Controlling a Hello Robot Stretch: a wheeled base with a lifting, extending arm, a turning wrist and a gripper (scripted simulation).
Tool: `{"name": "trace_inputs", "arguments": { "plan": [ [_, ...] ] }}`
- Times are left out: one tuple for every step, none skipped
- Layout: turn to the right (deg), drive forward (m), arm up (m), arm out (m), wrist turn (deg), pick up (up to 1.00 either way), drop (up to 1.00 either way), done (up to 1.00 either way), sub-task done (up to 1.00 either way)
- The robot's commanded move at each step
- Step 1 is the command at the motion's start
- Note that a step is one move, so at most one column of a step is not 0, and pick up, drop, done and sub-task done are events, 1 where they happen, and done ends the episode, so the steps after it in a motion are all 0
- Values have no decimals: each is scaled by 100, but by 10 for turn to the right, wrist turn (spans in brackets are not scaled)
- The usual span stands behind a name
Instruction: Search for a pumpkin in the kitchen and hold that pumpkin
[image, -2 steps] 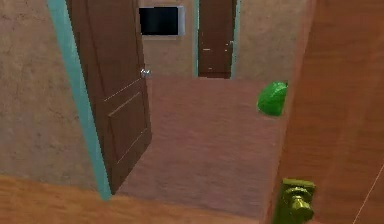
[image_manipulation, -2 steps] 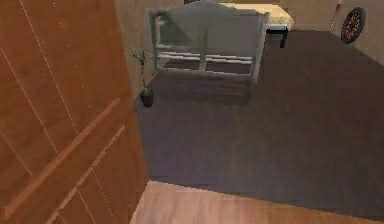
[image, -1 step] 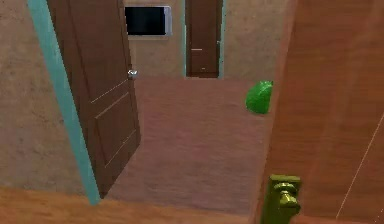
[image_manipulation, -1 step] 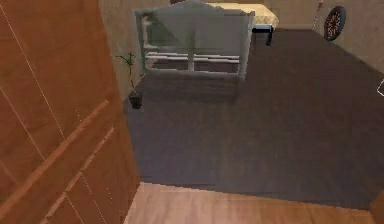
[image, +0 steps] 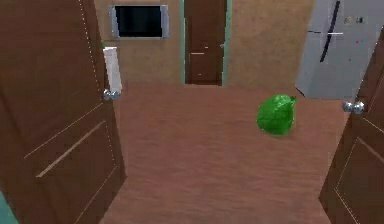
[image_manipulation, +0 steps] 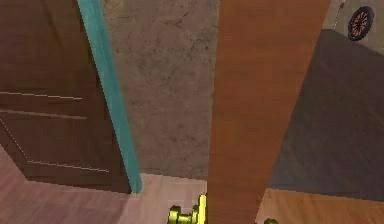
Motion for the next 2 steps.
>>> {"name": "trace_inputs", "arguments": {
  "plan": [
    [-60,0,0,0,0,0,0,0,0],
    [0,100,0,0,0,0,0,0,0]
  ]
}}
